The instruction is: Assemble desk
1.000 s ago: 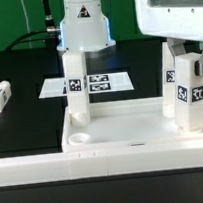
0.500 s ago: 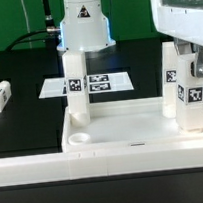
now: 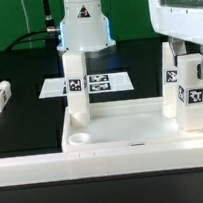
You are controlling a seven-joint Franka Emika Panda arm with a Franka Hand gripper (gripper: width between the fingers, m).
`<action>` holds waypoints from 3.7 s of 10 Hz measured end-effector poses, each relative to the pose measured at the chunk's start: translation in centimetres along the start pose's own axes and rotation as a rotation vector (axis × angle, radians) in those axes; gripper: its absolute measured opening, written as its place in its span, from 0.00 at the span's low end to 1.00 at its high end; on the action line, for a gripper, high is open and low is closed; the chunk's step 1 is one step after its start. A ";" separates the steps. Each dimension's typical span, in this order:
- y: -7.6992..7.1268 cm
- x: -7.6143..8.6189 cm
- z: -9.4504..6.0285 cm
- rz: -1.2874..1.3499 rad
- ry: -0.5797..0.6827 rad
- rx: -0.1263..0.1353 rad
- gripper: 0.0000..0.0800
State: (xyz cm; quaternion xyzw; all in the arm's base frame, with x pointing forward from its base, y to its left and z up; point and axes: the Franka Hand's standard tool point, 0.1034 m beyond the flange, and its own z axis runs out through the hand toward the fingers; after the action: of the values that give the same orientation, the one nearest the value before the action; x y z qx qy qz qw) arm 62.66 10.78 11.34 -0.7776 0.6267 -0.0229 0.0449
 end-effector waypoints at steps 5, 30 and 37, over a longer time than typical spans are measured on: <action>0.0 0.0 0.0 -0.375 0.002 0.000 0.81; 0.5 0.1 0.6 -0.348 -0.004 -0.024 0.36; 0.4 -0.2 0.7 -0.075 -0.001 -0.023 0.36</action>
Offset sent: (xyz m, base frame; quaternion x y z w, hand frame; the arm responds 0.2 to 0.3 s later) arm 0.0000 0.0000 0.0000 0.0000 0.0000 -0.1296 0.9916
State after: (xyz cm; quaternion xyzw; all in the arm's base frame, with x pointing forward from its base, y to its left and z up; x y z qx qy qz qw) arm 62.33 10.89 10.64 -0.8010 0.5974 -0.0169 0.0350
